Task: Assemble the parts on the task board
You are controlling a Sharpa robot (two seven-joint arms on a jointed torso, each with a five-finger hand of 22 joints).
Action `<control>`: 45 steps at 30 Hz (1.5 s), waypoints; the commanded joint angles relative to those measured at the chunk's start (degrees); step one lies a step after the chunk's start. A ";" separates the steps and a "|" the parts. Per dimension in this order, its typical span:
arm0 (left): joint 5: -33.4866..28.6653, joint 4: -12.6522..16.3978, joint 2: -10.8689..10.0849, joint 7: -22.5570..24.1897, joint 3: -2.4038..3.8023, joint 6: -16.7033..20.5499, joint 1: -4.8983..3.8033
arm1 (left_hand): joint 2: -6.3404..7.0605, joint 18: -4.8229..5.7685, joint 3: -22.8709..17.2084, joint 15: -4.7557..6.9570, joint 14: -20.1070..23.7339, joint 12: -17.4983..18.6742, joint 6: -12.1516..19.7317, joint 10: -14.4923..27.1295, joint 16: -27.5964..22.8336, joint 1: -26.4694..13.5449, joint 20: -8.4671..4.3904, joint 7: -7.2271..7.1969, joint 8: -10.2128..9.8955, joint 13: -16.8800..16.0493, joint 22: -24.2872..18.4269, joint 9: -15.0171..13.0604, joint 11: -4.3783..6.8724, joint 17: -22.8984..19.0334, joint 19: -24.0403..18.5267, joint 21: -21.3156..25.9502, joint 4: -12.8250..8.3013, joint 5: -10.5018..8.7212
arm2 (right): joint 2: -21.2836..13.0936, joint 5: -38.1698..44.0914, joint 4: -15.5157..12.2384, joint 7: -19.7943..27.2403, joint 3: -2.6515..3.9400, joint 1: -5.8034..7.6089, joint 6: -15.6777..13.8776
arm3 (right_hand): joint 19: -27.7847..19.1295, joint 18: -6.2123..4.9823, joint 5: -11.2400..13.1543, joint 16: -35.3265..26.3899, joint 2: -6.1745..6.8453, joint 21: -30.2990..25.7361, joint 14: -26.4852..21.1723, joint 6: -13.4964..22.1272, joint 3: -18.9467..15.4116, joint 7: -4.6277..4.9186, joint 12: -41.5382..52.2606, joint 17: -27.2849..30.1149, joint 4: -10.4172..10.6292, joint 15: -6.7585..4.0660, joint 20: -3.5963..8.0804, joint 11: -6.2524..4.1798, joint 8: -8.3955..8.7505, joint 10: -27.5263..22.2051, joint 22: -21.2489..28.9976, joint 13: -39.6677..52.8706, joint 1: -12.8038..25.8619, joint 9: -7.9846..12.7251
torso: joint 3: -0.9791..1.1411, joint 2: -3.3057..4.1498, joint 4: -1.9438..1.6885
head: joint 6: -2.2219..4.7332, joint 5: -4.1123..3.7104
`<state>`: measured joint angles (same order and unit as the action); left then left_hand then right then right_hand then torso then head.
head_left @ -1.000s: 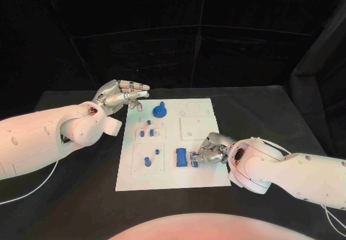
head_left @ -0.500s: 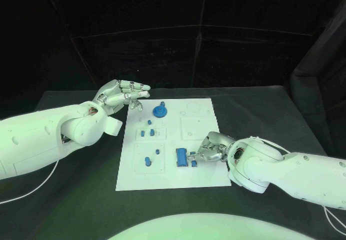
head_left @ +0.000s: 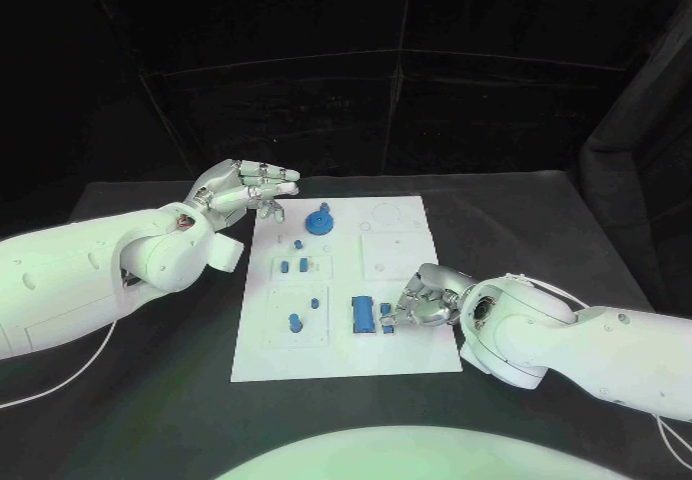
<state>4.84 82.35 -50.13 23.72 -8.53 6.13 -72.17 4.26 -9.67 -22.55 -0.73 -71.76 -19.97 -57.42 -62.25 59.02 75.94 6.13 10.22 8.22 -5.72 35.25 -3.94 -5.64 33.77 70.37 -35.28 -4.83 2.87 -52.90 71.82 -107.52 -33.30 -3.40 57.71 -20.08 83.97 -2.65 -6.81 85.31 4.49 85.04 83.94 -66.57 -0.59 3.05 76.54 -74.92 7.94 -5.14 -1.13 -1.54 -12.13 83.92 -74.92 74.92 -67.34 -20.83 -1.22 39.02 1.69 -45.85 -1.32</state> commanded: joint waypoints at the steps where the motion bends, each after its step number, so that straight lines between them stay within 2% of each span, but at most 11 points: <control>1: -0.18 0.09 -0.06 0.12 0.04 -0.68 -0.08 | -0.40 -0.77 0.35 0.07 0.43 -0.19 0.39 0.57 -0.10 0.13 0.13 0.03 0.27 0.01 -0.05 0.04 0.00 -0.06 0.02 0.35 -0.11 0.05 | -0.61 0.18 -0.70 3.61 0.01 0.06 2.47 | 1.95 0.59 -0.07 -0.22 0.09 -0.25 4.50 0.57 -0.50 -0.06 -0.29 -7.22 -0.67 0.07 -0.03 0.18 0.35 2.21 -6.44 7.93 -0.94 -0.10 | -0.01 -0.05 0.07 | 0.06 0.12; 11: -0.18 -0.01 0.07 0.01 0.04 -0.75 -0.08 | -0.40 -0.76 0.42 0.04 0.50 -0.27 0.47 0.69 -0.11 0.11 0.15 0.06 0.28 0.03 -0.09 0.05 -0.03 -0.14 0.02 0.40 -0.11 0.06 | -0.91 0.38 -0.52 3.55 0.01 0.06 3.64 | 2.00 0.62 0.11 -0.18 -0.31 -0.19 4.52 0.52 -1.12 -0.01 -0.25 -7.29 -0.54 0.13 -0.10 0.23 0.37 2.21 -6.55 7.97 -0.78 -0.17 | -0.02 0.00 -0.07 | 0.16 -0.07; 16: -0.18 0.02 0.14 -0.10 0.03 -0.91 -0.08 | -0.66 -0.77 0.28 0.05 0.57 -0.37 0.48 0.75 -0.12 0.32 0.14 0.04 0.34 0.05 -0.11 0.04 -0.01 -0.22 0.02 0.44 -0.18 0.07 | -0.52 0.73 -0.06 2.51 0.01 0.06 4.13 | 2.03 0.63 0.17 -0.13 -1.18 -0.16 4.54 0.38 -1.59 -0.05 -0.20 -7.36 -0.26 0.14 -0.13 0.22 0.33 2.24 -6.61 8.00 -0.62 -0.26 | 0.01 0.08 -0.10 | -0.24 0.02; 19: -0.18 0.07 0.25 -0.13 0.03 -1.00 -0.08 | -0.70 -0.77 0.25 0.06 0.58 -0.39 0.48 0.77 -0.12 0.37 0.14 0.04 0.35 0.05 -0.12 0.04 -0.01 -0.23 0.02 0.45 -0.21 0.07 | -0.13 1.28 0.34 1.72 0.01 0.06 4.85 | 2.05 0.64 0.18 -0.13 -1.34 -0.14 4.54 0.36 -1.64 -0.07 -0.15 -7.36 -0.25 0.13 -0.13 0.20 0.33 2.26 -6.65 8.03 -0.66 -0.28 | 0.01 0.12 -0.10 | -0.21 0.12; 27: -0.18 0.10 0.24 -0.15 0.03 -1.04 -0.07 | -0.70 -0.77 0.25 0.06 0.58 -0.39 0.48 0.77 -0.12 0.37 0.14 0.04 0.35 0.05 -0.12 0.04 -0.01 -0.23 0.02 0.45 -0.21 0.07 | 1.12 2.31 1.81 -0.93 0.01 0.06 5.69 | 2.07 0.64 0.01 -0.16 -2.84 -0.13 4.53 0.22 -1.93 -0.18 -0.21 -7.33 -0.86 0.05 -0.10 0.10 0.31 2.26 -6.70 8.01 -2.01 -0.44 | -0.03 -0.01 -0.10 | -0.53 0.31; 32: -0.18 0.09 0.20 -0.18 0.03 -1.07 -0.07 | -0.70 -0.77 0.25 0.06 0.58 -0.39 0.48 0.77 -0.12 0.37 0.14 0.04 0.35 0.05 -0.12 0.04 -0.01 -0.23 0.02 0.45 -0.21 0.07 | 1.49 3.08 2.36 -1.31 0.01 0.06 5.82 | 2.05 0.63 -0.06 -0.20 -3.15 -0.16 4.52 0.24 -2.21 -0.22 -0.25 -7.28 -1.40 0.02 -0.08 0.06 0.35 2.25 -6.65 8.00 -2.77 -0.51 | -0.05 -0.07 -0.08 | -0.52 0.39; 37: -0.18 -0.01 0.15 -0.13 0.02 -1.04 -0.07 | -0.70 -0.77 0.25 0.06 0.58 -0.39 0.48 0.77 -0.12 0.37 0.14 0.04 0.35 0.05 -0.12 0.04 -0.01 -0.23 0.02 0.45 -0.21 0.07 | 1.08 2.19 2.00 2.13 0.01 0.06 3.62 | 1.96 0.59 0.38 -0.30 -2.43 -0.29 4.48 0.56 -3.68 0.02 -0.42 -7.12 -1.51 0.13 -0.12 0.23 0.57 2.18 -6.48 7.93 -2.35 -0.52 | -0.04 -0.14 0.09 | -0.25 0.47; 41: -0.18 -0.09 0.14 -0.08 0.01 -1.01 -0.07 | -0.74 -0.77 0.23 0.06 0.61 -0.43 0.50 0.82 -0.12 0.43 0.14 0.05 0.36 0.06 -0.13 0.04 -0.02 -0.26 0.02 0.46 -0.25 0.06 | 0.08 -1.11 1.41 7.53 0.02 0.06 0.84 | 1.22 0.25 0.62 -1.32 -1.99 -1.26 4.13 1.62 -5.48 0.40 -2.17 -5.62 -0.98 0.39 -0.31 0.57 1.18 1.54 -5.02 7.07 -1.31 -0.42 | -0.08 -0.23 0.07 | 0.19 0.33; 43: -0.18 -0.14 0.16 -0.04 -0.05 -0.94 -0.07 | -0.71 -0.77 0.26 0.05 0.62 -0.45 0.53 0.85 -0.12 0.40 0.14 0.07 0.37 0.07 -0.13 0.04 -0.03 -0.28 0.02 0.47 -0.24 0.05 | -0.64 -3.83 1.27 11.33 0.03 0.08 -0.81 | 0.97 0.15 0.96 -1.58 -1.67 -1.59 4.05 2.82 -6.41 0.78 -3.04 -5.26 -0.61 0.62 -0.48 0.88 1.81 1.18 -4.55 6.65 -0.83 -0.25 | -0.13 -0.45 0.08 | 0.32 0.28; 45: -0.18 -0.18 0.17 -0.05 -0.24 -0.64 -0.07 | -0.67 -0.76 0.33 0.04 0.67 -0.48 0.55 0.89 -0.16 0.32 0.15 0.09 0.38 0.08 -0.14 0.04 -0.06 -0.38 0.02 0.49 -0.22 0.05 | -1.18 -7.29 1.75 14.94 0.05 0.17 -2.33 | 0.40 -0.11 0.98 -2.17 -1.52 -2.34 3.87 3.69 -7.13 1.09 -4.62 -4.42 -0.33 0.86 -0.68 1.16 2.24 0.56 -3.42 5.87 -0.70 -0.15 | -0.21 -0.80 0.10 | 0.75 0.25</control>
<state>4.84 82.16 -49.99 23.36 -8.79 5.75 -72.17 3.99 -9.67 -22.39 -0.67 -71.41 -20.20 -57.21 -61.82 59.02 76.22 6.13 10.43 8.22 -5.72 35.20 -3.94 -5.63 33.45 70.37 -35.07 -4.99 2.87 -53.88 70.63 -105.92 -26.71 -3.40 57.72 -18.07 84.11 -2.64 -6.00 83.38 3.07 83.09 83.94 -63.33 -7.36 4.10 72.49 -74.90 7.60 -4.70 -1.41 -0.89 -10.18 83.93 -74.91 74.93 -68.53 -21.03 -1.32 38.64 1.72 -45.41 -0.97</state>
